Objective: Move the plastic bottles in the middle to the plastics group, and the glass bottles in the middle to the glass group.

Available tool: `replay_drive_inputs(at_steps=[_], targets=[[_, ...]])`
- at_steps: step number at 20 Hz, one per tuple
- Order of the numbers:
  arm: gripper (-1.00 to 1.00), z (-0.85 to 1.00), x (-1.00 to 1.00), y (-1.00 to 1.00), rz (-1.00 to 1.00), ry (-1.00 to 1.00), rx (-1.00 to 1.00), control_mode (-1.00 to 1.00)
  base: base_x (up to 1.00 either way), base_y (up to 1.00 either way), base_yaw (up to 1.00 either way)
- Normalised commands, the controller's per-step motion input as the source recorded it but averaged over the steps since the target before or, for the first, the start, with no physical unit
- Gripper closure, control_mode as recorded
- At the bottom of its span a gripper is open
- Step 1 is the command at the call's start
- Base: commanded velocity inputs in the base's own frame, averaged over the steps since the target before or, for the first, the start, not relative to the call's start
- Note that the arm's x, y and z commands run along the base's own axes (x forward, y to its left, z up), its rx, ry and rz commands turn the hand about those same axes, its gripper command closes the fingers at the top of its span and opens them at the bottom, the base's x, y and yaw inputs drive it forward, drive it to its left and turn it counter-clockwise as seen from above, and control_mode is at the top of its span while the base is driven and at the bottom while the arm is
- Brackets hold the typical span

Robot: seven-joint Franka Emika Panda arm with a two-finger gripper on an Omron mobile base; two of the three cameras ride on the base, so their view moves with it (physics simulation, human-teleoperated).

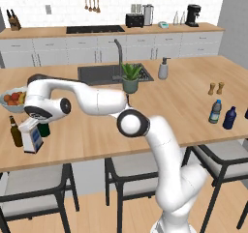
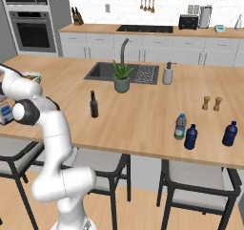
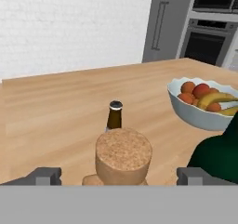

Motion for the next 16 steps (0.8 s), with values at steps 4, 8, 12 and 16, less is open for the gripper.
replay_drive_inputs(at_steps=[4, 8, 12, 16], targets=[[-1.0, 0.08, -0.06, -0.6, -0.03, 0.0, 0.0, -1.0, 0.0, 0.0, 0.0], [-1.0, 0.28, -0.16, -0.78, -0.07, 0.0, 0.0, -1.0, 0.0, 0.0, 0.0], [-1.0, 0.25, -0.17, -0.99, -0.18, 0.0, 0.0, -1.0, 0.0, 0.0, 0.0], [-1.0, 0.21, -0.17, -1.0, -0.27, 0.0, 0.0, -1.0, 0.0, 0.0, 0.0]])
